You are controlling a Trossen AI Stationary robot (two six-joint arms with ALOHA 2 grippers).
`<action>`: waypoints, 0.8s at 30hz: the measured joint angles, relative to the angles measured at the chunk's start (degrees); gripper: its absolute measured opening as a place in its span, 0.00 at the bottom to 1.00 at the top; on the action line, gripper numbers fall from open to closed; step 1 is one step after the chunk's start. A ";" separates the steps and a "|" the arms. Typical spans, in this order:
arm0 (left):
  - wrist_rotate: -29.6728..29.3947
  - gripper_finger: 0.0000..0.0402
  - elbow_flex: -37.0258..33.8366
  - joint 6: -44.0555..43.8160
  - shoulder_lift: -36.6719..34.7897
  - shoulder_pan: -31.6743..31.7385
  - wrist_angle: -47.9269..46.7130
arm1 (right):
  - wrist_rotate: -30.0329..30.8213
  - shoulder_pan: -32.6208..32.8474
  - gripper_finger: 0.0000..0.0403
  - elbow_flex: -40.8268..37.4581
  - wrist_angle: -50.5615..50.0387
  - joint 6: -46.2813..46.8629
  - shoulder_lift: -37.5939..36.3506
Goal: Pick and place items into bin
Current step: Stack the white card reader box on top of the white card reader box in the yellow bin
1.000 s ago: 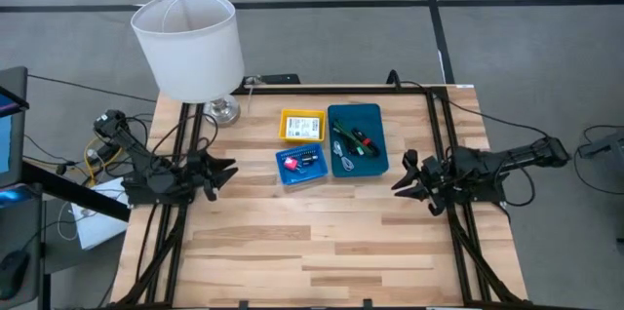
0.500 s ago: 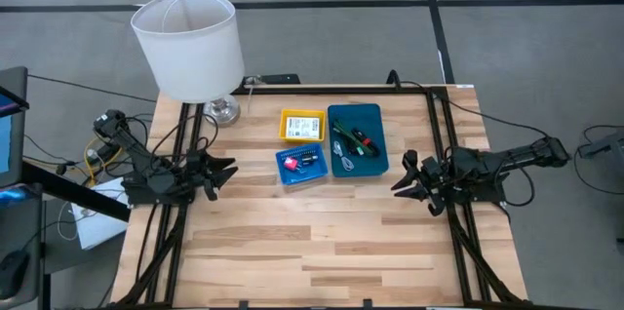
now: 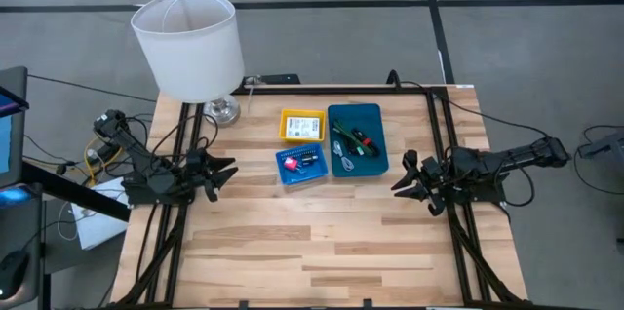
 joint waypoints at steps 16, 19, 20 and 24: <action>0.05 0.47 -0.02 0.67 0.00 0.00 -0.04 | 0.00 0.00 0.19 -0.02 0.00 0.02 0.00; 0.05 0.47 -0.02 0.67 0.00 0.00 -0.04 | 0.00 0.00 0.19 -0.02 -0.01 0.02 0.00; 0.05 0.47 -0.02 0.69 0.00 0.00 -0.07 | 0.00 0.00 0.19 -0.02 0.01 0.02 0.00; 0.07 0.47 -0.02 0.70 0.00 0.00 -0.07 | 0.00 0.00 0.19 -0.02 0.00 0.02 0.00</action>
